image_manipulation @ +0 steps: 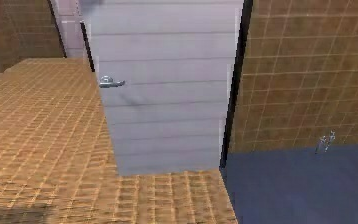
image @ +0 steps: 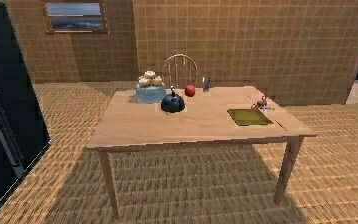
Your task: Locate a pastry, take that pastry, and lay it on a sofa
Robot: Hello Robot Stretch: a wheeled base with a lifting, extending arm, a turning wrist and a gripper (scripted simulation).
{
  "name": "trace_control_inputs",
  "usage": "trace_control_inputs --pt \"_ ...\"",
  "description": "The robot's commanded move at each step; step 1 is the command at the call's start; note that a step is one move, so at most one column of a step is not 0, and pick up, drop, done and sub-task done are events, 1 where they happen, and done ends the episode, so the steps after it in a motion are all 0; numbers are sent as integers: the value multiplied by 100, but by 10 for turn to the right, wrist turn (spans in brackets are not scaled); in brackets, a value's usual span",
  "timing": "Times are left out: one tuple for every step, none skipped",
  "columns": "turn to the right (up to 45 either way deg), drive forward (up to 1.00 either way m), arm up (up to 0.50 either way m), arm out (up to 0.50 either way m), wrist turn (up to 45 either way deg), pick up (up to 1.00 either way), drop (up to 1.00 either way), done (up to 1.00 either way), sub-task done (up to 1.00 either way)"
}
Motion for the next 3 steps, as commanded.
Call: trace_control_inputs --pt "0 50 0 0 0 0 0 0 0" --pt "-450 0 0 0 0 0 0 0 0" --pt "-180 0 0 0 0 0 0 0 0"
